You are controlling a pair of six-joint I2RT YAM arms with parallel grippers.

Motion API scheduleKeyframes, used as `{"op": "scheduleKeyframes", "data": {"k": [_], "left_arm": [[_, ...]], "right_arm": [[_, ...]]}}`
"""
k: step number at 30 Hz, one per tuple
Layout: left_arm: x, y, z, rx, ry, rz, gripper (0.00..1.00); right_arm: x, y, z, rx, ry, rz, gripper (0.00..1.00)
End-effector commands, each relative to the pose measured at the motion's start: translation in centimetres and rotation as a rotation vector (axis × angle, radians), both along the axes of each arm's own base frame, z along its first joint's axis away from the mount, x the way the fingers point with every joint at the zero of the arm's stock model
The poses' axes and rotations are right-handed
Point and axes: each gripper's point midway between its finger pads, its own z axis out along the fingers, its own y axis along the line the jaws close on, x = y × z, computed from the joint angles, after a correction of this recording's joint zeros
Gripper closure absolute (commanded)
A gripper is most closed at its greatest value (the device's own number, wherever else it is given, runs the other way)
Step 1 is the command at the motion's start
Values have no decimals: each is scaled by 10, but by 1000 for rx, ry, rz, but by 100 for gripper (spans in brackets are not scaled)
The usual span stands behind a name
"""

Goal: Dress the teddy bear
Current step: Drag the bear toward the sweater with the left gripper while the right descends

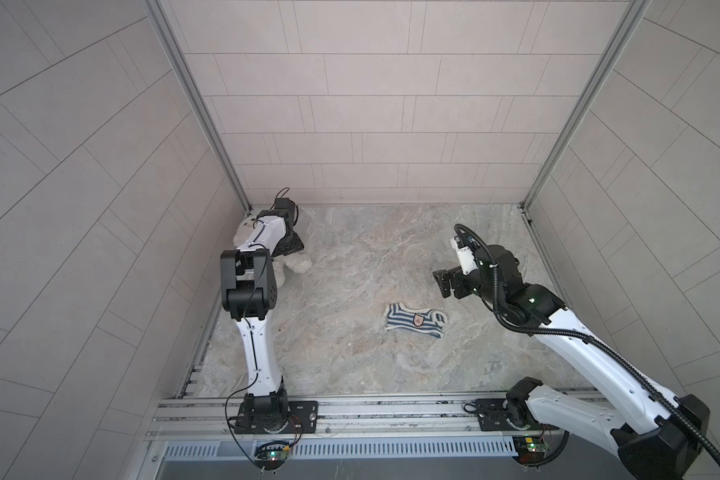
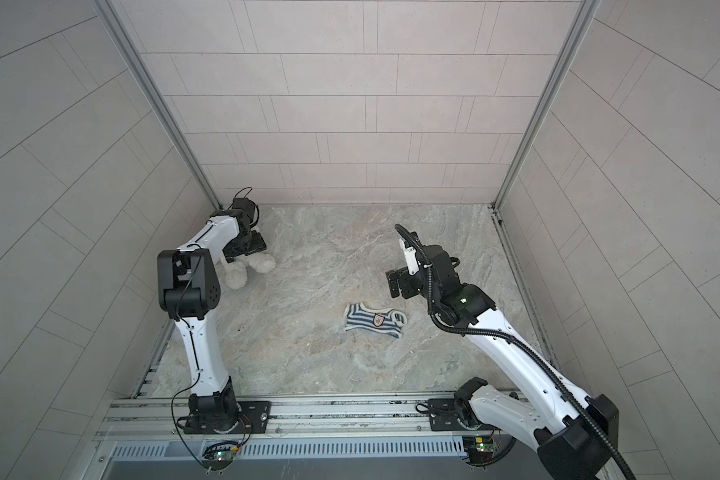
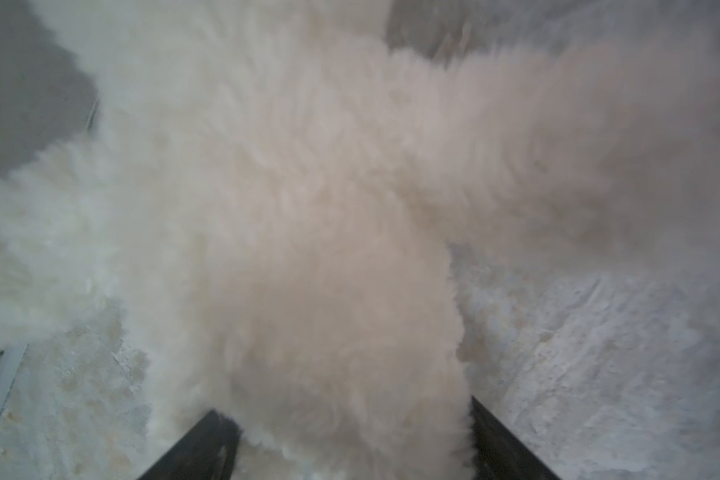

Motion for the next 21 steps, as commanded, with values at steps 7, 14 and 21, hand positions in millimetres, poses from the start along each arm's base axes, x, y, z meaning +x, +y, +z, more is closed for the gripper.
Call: {"op": "scheduleKeyframes", "data": {"k": [7,14,21], "left_arm": [[-47,-17,-4,-8,48,-52,32],[-82,-46,-2,33,97,-195,59],[-130,-116,8,65,90,-420,64]], "right_arm": [[-16,-14,47,94,-117,-46,0],[-20,-7,44,176,-121,-31,1],[-25,-9,43,187,-120,-33,1]]}}
